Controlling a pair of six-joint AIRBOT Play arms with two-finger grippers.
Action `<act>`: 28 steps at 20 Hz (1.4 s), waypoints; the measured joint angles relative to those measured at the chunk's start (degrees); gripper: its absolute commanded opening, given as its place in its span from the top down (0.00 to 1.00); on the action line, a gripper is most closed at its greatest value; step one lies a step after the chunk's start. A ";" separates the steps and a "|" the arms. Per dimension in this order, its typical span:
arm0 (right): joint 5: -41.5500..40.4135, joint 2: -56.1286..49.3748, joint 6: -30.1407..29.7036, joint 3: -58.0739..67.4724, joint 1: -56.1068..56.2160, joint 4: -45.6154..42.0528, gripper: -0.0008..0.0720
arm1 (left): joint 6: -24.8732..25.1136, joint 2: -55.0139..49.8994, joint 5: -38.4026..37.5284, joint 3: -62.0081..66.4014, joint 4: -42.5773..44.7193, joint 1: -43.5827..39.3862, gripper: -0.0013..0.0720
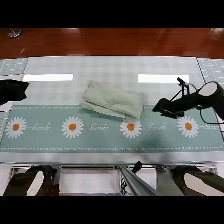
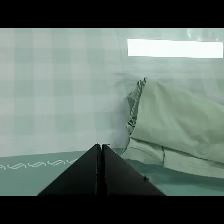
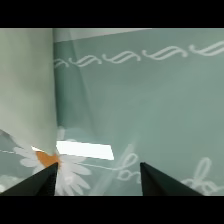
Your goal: Fold the shirts.
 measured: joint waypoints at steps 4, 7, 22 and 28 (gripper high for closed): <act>-9.97 -4.20 -4.02 -4.50 4.02 14.19 0.17 | 0.02 0.00 -0.39 -0.22 0.00 0.00 0.96; -17.53 -7.54 -6.27 -5.53 8.17 23.98 0.18 | 0.00 0.00 -1.66 -0.24 0.00 0.00 0.96; -8.00 2.05 -4.76 11.28 0.24 19.87 0.95 | -1.01 -2.93 -1.62 -0.26 -0.20 0.00 0.96; 10.16 13.25 5.53 24.72 -22.25 -0.63 0.95 | -1.03 -5.81 2.97 -0.26 -3.08 0.00 0.96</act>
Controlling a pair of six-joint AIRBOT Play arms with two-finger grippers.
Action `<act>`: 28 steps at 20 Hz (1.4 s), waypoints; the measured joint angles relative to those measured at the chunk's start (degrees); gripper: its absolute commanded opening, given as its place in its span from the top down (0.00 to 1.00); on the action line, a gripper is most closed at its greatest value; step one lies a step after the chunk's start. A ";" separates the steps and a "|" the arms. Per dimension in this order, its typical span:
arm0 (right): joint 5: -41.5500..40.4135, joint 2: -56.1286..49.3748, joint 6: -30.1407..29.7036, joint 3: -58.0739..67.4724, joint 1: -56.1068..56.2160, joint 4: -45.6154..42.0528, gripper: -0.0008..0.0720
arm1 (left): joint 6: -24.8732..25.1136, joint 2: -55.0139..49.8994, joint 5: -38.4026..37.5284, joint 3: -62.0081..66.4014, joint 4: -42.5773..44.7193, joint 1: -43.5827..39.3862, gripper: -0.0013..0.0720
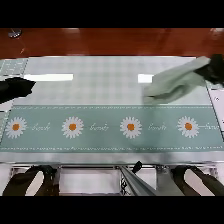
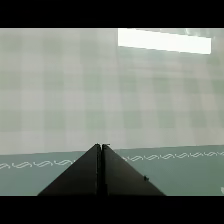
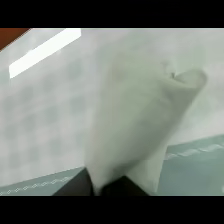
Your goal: Fold the shirts.
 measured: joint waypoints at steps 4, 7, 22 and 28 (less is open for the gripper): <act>12.90 3.32 1.46 3.15 -15.87 -8.76 0.95 | 0.00 -1.44 2.25 -0.02 -0.70 0.00 0.96; 20.59 4.09 0.61 3.85 -23.17 -16.11 0.95 | 0.33 -1.86 3.13 -0.02 -0.85 0.00 0.96; 31.19 12.96 -2.95 -15.39 -28.68 -58.60 0.95 | 1.33 -2.64 20.20 -0.02 1.16 0.00 0.96; 30.80 17.33 -4.02 -26.86 -28.68 -70.18 0.95 | 1.33 -5.25 23.19 -0.02 3.52 0.00 0.96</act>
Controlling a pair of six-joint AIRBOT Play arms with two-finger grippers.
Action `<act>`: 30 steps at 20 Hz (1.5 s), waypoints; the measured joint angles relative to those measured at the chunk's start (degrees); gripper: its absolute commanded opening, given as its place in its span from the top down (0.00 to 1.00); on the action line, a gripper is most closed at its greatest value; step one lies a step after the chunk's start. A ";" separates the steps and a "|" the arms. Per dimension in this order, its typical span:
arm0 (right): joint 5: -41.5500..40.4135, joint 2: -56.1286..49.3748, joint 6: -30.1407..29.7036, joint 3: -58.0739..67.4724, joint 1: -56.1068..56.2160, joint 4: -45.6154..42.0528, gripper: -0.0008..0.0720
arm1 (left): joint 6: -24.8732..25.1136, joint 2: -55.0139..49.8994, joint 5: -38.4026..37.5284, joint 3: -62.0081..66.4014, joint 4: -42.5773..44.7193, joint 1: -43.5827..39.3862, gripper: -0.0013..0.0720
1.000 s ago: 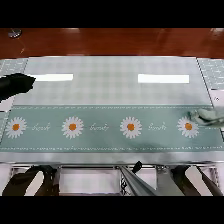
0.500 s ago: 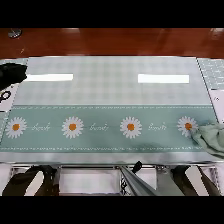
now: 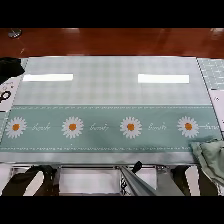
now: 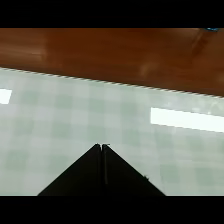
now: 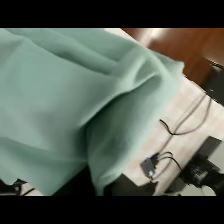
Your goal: Fold the shirts.
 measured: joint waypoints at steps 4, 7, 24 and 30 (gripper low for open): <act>0.07 0.59 -1.51 -4.39 0.00 -3.15 0.60 | -0.02 -1.07 0.31 0.00 1.44 0.00 0.96; 0.07 0.70 -2.71 -7.13 0.00 -3.96 0.38 | 0.00 -1.33 0.52 0.00 1.90 0.00 0.96; -20.31 -10.84 -6.32 23.67 6.69 60.57 0.18 | -0.02 -7.54 -26.01 10.16 2.27 -4.42 0.14; -22.62 -18.21 -7.06 27.65 33.66 55.71 0.15 | -4.37 -17.07 -40.61 18.82 8.68 -15.93 0.00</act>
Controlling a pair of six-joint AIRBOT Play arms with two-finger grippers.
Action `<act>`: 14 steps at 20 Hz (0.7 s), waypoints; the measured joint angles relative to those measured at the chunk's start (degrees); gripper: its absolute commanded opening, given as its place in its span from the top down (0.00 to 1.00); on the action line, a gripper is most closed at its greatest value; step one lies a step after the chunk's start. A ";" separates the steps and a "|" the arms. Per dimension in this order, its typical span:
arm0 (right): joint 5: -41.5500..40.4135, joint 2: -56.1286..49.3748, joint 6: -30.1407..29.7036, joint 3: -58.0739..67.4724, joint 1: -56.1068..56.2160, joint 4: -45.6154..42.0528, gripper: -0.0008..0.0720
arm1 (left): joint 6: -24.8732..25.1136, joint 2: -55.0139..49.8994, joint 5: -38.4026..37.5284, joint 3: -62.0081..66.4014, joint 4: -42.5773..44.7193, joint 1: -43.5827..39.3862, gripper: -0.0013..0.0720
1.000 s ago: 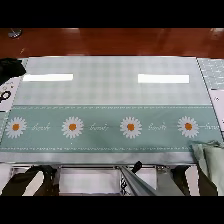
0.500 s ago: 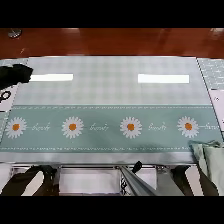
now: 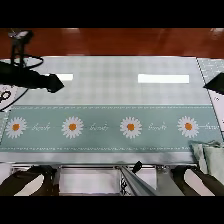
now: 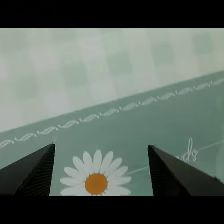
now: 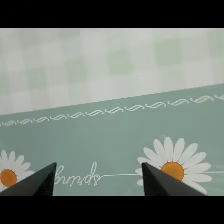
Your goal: Fold the shirts.
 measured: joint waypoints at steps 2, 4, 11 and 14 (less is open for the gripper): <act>-1.22 -1.29 0.50 0.35 7.72 -4.98 0.15 | -2.21 -2.32 -2.82 1.86 5.35 -4.90 0.00; -2.12 -2.56 2.25 0.48 12.92 -8.81 0.15 | -4.74 -3.91 -3.74 2.91 10.47 -8.68 0.01; -2.08 -5.09 4.76 0.63 18.60 -12.44 0.16 | -8.37 -6.62 -4.20 3.96 17.92 -12.87 0.01; -2.16 -5.31 5.01 0.66 19.02 -13.07 0.16 | -8.72 -6.99 -4.20 4.02 18.64 -13.18 0.01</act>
